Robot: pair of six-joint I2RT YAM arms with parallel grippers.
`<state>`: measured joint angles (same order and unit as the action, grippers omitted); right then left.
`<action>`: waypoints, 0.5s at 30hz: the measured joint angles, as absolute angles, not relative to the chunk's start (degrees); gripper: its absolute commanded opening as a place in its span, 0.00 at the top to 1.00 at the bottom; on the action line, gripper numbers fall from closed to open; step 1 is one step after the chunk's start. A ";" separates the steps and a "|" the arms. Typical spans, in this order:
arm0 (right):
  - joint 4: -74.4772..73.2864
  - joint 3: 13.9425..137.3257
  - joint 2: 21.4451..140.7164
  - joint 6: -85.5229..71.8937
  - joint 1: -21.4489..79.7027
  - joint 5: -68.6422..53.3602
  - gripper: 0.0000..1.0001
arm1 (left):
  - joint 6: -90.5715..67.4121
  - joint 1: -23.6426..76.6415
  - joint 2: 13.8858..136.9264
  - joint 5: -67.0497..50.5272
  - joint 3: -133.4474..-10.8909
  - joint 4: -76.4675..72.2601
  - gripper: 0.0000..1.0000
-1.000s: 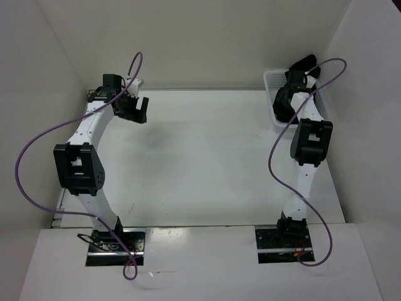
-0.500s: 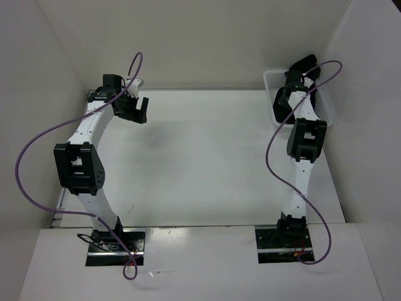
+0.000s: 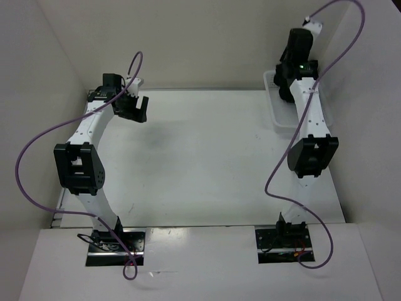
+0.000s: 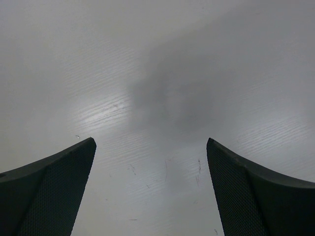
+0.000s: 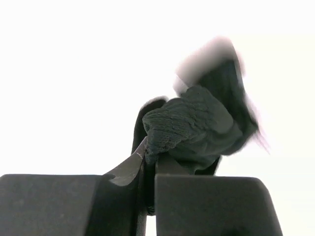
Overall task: Fold and stack the shorts
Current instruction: Grab the shorts from the pile, then move the shorts to the center of the board
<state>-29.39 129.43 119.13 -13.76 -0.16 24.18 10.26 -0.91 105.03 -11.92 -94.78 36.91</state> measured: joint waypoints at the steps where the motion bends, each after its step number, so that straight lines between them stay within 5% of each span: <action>1: -28.27 132.29 116.53 -11.97 1.87 24.34 1.00 | 10.28 -0.91 105.03 -11.81 -95.07 36.82 0.00; 9: -23.00 148.46 104.07 -8.01 13.45 14.15 1.00 | 10.28 -0.91 103.31 -9.06 -95.88 35.33 0.00; 15: -16.86 144.97 98.04 -11.25 24.71 2.33 1.00 | 10.13 -2.44 96.09 -6.22 -93.89 33.63 0.00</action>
<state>-16.86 144.97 98.04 -11.25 24.71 2.33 10.13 -2.44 96.09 -6.22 -93.89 33.63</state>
